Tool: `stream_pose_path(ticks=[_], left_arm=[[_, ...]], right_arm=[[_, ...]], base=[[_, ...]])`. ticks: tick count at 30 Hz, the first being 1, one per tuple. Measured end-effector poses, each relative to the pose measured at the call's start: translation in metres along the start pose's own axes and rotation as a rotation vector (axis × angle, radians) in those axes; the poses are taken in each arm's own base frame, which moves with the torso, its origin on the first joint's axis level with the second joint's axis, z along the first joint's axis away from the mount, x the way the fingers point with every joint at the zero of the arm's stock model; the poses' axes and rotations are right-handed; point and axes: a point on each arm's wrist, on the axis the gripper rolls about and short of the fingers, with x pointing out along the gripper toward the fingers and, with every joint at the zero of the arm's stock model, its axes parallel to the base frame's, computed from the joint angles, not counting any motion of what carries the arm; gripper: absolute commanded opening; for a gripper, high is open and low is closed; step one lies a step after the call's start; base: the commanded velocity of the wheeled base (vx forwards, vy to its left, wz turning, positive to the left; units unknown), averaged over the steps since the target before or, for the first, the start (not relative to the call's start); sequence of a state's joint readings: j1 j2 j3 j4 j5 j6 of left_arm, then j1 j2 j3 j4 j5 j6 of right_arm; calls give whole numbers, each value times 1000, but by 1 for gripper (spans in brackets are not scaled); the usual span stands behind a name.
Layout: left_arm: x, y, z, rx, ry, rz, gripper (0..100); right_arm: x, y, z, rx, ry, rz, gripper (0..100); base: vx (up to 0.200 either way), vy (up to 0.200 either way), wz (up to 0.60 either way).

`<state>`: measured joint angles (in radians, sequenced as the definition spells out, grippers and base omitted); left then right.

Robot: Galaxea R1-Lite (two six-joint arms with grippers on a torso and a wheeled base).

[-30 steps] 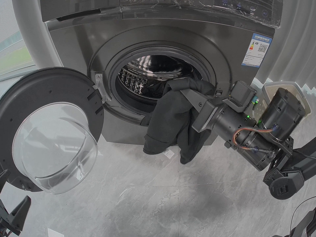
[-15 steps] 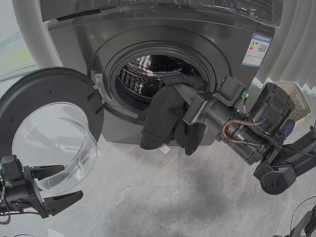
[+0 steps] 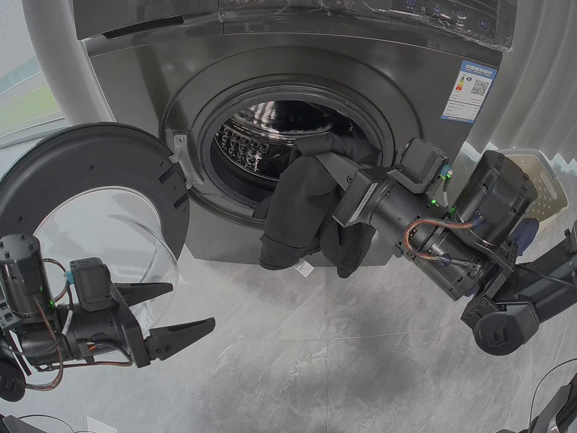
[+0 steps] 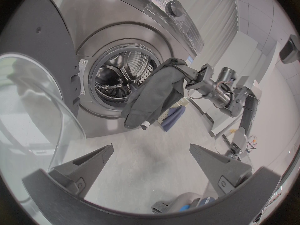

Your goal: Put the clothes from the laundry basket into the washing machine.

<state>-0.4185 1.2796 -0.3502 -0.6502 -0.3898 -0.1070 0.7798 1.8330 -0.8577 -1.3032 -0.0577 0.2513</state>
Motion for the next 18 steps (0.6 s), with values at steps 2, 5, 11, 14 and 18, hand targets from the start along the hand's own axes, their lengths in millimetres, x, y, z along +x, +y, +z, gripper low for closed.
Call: stream_pose_path(ticks=[2, 5, 11, 14, 18], left_arm=[[8, 0, 3, 2, -11, 22, 100], [23, 0, 7, 7, -34, 52, 100], [53, 1, 7, 12, -35, 39, 100], [69, 3, 5, 13, -24, 28, 100], [89, 7, 5, 22, -54, 15, 100]], right_arm=[[0, 1, 0, 1, -1, 3, 0], [1, 2, 1, 2, -3, 5, 0], [1, 2, 1, 4, -5, 8, 0], [0, 2, 1, 4, -4, 8, 0], [0, 3, 1, 5, -3, 10, 0]], base=[[0, 0, 0], [0, 0, 0], [0, 0, 0], [0, 0, 0], [0, 0, 0]])
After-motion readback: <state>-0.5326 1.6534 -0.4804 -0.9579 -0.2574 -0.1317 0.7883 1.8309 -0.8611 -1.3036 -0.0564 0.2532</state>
